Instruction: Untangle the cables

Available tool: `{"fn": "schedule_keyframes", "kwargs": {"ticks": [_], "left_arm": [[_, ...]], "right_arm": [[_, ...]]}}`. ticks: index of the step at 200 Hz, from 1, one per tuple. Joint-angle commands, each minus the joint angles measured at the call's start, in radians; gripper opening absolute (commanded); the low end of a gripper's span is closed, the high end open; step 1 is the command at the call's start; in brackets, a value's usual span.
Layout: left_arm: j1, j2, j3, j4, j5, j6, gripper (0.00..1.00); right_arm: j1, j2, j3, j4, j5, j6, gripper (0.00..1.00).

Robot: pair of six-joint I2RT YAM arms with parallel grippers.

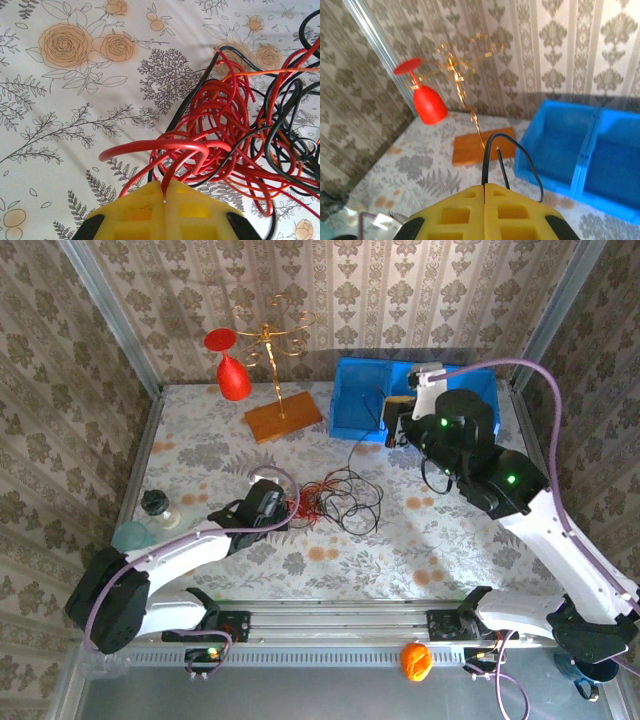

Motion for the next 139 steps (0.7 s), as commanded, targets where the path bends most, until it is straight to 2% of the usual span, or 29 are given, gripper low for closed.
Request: {"fn": "schedule_keyframes", "kwargs": {"ticks": [1, 59, 69, 90, 139], "left_arm": [[0.001, 0.018, -0.001, 0.005, 0.001, -0.023, 0.00], [0.001, 0.040, 0.031, -0.015, 0.053, -0.017, 0.00], [-0.001, 0.034, 0.038, -0.023, 0.065, -0.013, 0.04], [-0.001, 0.012, 0.036, -0.035, 0.066, -0.002, 0.05], [0.001, -0.006, 0.008, -0.045, 0.046, 0.004, 0.05]], "right_arm": [[-0.001, -0.003, 0.059, 0.032, -0.014, -0.043, 0.00], [-0.004, 0.038, 0.144, 0.089, 0.026, -0.094, 0.00], [-0.008, 0.056, 0.141, 0.094, 0.037, -0.104, 0.00], [-0.019, 0.095, 0.164, 0.116, 0.078, -0.140, 0.00], [-0.048, 0.162, 0.330, 0.234, 0.141, -0.203, 0.00]]}}
